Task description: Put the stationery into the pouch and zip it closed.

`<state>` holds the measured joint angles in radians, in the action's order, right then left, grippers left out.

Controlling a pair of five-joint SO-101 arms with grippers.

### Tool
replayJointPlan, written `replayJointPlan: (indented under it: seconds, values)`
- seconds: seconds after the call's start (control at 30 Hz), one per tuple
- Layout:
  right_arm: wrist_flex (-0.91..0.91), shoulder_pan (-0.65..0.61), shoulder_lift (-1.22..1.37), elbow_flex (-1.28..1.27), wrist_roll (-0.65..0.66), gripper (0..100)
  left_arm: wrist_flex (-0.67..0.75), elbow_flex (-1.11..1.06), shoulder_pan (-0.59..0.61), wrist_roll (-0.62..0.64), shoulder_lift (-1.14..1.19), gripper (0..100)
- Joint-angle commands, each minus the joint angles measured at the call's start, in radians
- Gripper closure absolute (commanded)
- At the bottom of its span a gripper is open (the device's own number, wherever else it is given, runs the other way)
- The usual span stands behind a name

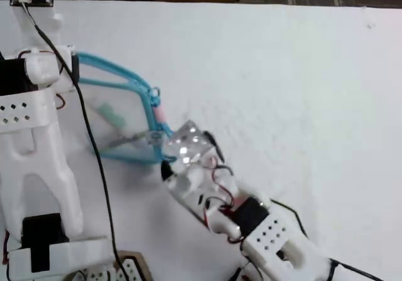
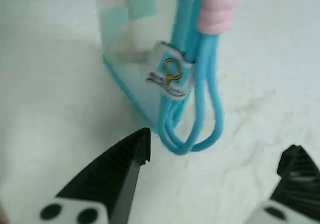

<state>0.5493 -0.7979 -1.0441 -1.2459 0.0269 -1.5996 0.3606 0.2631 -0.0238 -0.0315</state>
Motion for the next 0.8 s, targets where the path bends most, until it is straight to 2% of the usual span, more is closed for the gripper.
replayJointPlan:
  seconds: [0.0,0.43,0.77]
  values:
    - [-0.186,0.074,0.050,-0.018,-0.002,60.8,-0.044,-0.017,0.002,0.002,0.110,98]
    - [-0.472,0.068,0.372,-0.018,0.002,61.5,-0.044,-0.017,0.007,0.002,0.110,98]
    - [-0.659,0.160,0.521,0.003,0.008,87.7,-0.044,-0.017,0.004,0.002,0.110,98]
